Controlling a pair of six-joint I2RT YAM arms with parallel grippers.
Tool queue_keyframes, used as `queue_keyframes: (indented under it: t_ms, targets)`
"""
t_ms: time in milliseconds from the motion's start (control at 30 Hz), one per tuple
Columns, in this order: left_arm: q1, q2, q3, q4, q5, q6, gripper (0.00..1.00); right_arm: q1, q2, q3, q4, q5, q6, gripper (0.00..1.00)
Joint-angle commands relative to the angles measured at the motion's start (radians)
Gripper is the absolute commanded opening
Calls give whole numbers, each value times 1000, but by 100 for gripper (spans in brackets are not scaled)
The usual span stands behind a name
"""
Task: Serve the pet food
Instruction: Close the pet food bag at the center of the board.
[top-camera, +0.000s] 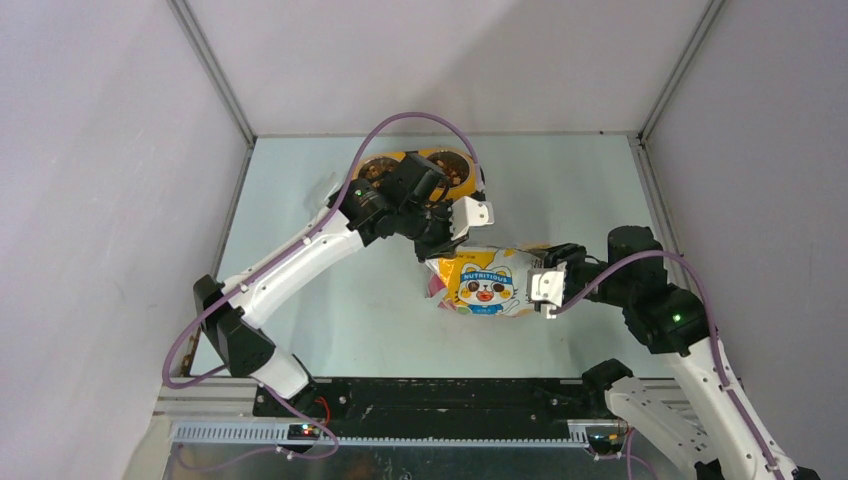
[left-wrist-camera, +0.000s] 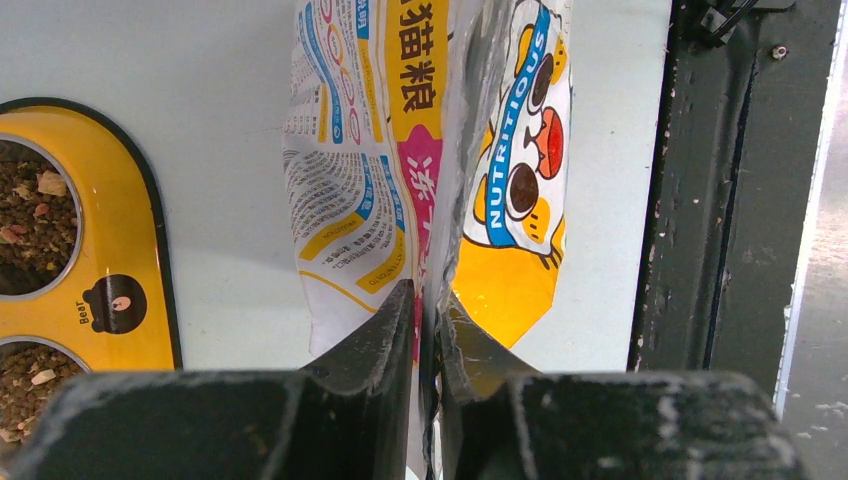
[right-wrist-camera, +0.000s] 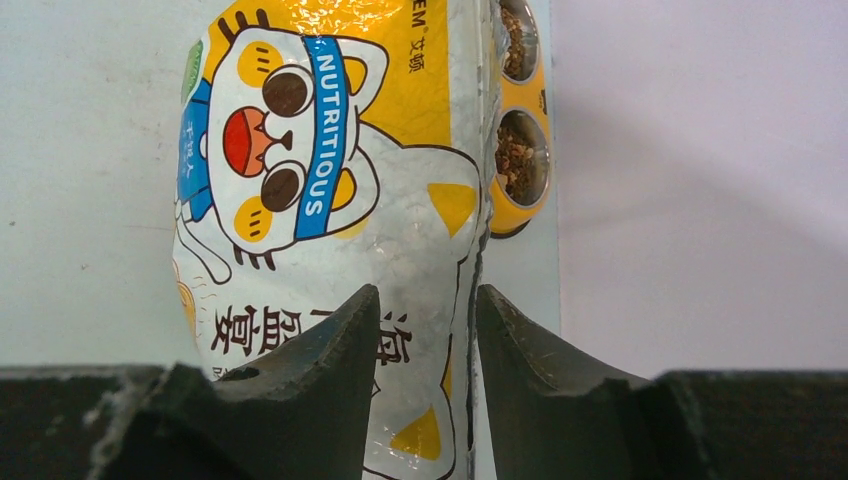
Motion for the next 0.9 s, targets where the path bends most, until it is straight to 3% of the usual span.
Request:
queue_keyframes:
  t_ms: [0, 500, 633, 667, 867]
  targets:
    - [21, -45, -6, 5, -9, 19, 18, 10, -14, -25, 27, 38, -13, 43]
    - [21, -37, 4, 3, 2, 19, 18, 41, -20, -68, 71, 111, -20, 24]
    - [22, -36, 3, 4, 2, 18, 18, 64, -20, -86, 82, 161, -34, 9]
    - [22, -36, 4, 4, 1, 19, 18, 70, -18, -89, 88, 181, -36, 1]
    - [21, -39, 19, -13, -9, 34, 15, 65, 27, -56, 110, 183, 65, 0]
